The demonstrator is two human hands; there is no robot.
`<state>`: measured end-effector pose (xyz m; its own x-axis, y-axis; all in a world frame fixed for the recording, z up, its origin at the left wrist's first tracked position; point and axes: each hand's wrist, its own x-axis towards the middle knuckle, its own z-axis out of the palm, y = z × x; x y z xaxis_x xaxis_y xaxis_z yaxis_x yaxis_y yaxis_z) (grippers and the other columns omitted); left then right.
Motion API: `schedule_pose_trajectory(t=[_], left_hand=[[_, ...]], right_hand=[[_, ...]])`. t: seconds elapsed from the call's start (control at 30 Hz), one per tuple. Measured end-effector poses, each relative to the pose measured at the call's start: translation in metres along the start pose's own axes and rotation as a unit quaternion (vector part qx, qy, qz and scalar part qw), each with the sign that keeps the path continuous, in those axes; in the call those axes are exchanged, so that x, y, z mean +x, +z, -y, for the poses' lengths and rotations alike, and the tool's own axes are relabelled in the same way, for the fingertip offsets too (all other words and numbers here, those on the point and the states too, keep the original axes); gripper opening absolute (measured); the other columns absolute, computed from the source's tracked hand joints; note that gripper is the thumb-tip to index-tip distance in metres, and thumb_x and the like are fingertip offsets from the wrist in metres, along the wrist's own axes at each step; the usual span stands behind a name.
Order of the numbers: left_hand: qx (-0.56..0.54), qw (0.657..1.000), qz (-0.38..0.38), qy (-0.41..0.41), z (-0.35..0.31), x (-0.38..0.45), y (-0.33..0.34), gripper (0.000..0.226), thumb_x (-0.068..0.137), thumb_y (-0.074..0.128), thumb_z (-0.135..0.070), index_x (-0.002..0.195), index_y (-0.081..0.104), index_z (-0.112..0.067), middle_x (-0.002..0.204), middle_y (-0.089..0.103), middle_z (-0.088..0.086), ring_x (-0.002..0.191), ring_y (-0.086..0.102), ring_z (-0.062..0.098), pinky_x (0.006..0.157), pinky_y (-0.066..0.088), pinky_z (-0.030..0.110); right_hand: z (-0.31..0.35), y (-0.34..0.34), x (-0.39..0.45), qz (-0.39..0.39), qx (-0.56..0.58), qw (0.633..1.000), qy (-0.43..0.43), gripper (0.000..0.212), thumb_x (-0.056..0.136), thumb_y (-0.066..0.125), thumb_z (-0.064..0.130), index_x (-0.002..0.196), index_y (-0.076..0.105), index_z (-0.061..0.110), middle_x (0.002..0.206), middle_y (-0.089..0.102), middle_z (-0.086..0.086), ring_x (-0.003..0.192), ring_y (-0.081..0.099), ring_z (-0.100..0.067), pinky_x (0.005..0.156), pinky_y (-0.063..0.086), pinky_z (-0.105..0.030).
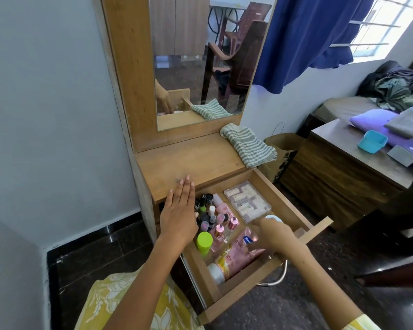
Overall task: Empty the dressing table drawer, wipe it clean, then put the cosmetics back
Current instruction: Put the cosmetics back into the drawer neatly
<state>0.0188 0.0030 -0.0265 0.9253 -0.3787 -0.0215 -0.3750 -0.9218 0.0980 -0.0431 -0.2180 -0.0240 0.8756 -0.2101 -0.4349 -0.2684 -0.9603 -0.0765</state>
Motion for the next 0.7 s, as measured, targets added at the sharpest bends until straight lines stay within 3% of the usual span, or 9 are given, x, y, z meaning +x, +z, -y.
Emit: schedule_pose_trajectory(t=[0.1,0.27,0.5,0.7], left_hand=[[0.008,1.000,0.004,-0.007,-0.002,0.000,-0.001,0.071,0.101,0.030,-0.027,0.141,-0.026,-0.008,0.149,-0.034,0.008,0.139,-0.027,0.021,0.116,-0.011,0.037],[0.014,1.000,-0.001,-0.009,-0.003,-0.001,-0.001,0.071,0.101,0.030,-0.026,0.140,-0.027,-0.008,0.150,-0.033,0.008,0.140,-0.025,0.022,0.114,-0.012,0.037],[0.014,1.000,0.002,-0.007,-0.002,0.000,0.000,0.071,0.101,0.029,-0.027,0.137,-0.030,-0.008,0.149,-0.034,0.009,0.140,-0.026,0.022,0.115,-0.011,0.037],[0.009,1.000,0.022,0.000,-0.003,-0.001,-0.008,0.064,0.102,0.025,-0.026,0.145,-0.019,-0.007,0.151,-0.029,0.009,0.141,-0.022,0.022,0.116,-0.009,0.037]], right_hand=[[0.009,0.008,-0.005,0.052,-0.011,0.999,-0.013,0.076,0.071,0.076,0.045,0.134,0.043,0.020,0.130,0.053,0.000,0.115,0.054,-0.019,0.094,0.049,-0.032],[0.016,0.017,-0.003,0.058,-0.041,0.997,-0.016,0.079,0.065,0.078,0.052,0.132,0.047,0.021,0.131,0.051,-0.001,0.117,0.052,-0.021,0.094,0.049,-0.035],[0.023,0.018,-0.006,0.027,-0.043,0.999,0.001,0.071,0.066,0.080,0.046,0.125,0.051,0.017,0.123,0.056,-0.002,0.108,0.057,-0.019,0.086,0.053,-0.031],[0.018,0.007,-0.026,-0.035,0.025,0.999,-0.009,0.061,0.082,0.068,0.037,0.136,0.043,0.024,0.130,0.056,0.000,0.111,0.058,-0.018,0.086,0.052,-0.030]])
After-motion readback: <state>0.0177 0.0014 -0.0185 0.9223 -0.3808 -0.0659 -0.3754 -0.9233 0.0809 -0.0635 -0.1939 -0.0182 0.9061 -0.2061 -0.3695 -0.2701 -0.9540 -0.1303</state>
